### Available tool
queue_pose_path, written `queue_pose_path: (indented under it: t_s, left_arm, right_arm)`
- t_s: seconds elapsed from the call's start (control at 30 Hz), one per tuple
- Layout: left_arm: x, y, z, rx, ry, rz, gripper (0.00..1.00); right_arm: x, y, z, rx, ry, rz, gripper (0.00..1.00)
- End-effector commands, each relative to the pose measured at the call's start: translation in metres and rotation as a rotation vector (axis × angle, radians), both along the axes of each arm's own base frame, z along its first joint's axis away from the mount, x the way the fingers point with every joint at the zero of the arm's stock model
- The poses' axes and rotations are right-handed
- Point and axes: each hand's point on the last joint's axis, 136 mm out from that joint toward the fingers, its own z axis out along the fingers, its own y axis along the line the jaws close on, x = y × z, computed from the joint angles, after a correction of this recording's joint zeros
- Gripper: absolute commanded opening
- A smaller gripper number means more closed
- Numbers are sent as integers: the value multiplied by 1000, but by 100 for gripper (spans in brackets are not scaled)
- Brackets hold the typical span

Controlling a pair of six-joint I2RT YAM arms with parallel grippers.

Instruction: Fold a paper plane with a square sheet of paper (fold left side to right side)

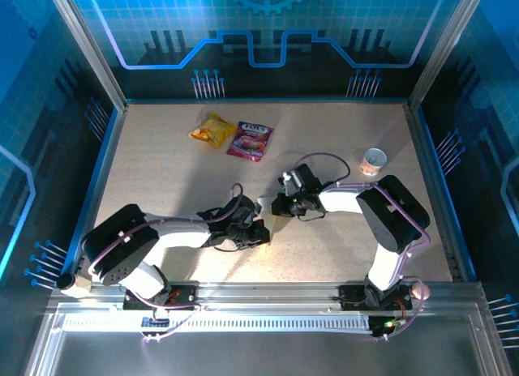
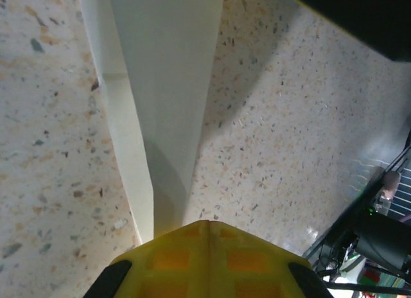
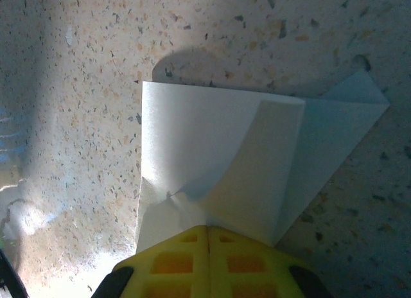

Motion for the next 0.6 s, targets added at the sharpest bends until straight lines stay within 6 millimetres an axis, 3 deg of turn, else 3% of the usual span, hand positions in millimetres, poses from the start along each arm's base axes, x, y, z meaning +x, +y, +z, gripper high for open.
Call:
queue_pose_path:
  t_s: [0.0, 0.2, 0.5, 0.57]
  left_arm:
    - [9, -6, 0, 4, -25, -20, 0]
    - [-3, 11, -25, 77, 26, 2, 0]
    - [-41, 27, -58, 185, 107, 2, 0]
    - [-50, 30, -64, 202, 126, 4, 0]
  right_arm:
    - [-23, -10, -17, -71, 86, 1, 0]
    - [-19, -7, -9, -61, 71, 6, 0]
    - [-7, -8, -5, -44, 65, -4, 0]
    - [3, -6, 2, -28, 45, -9, 0]
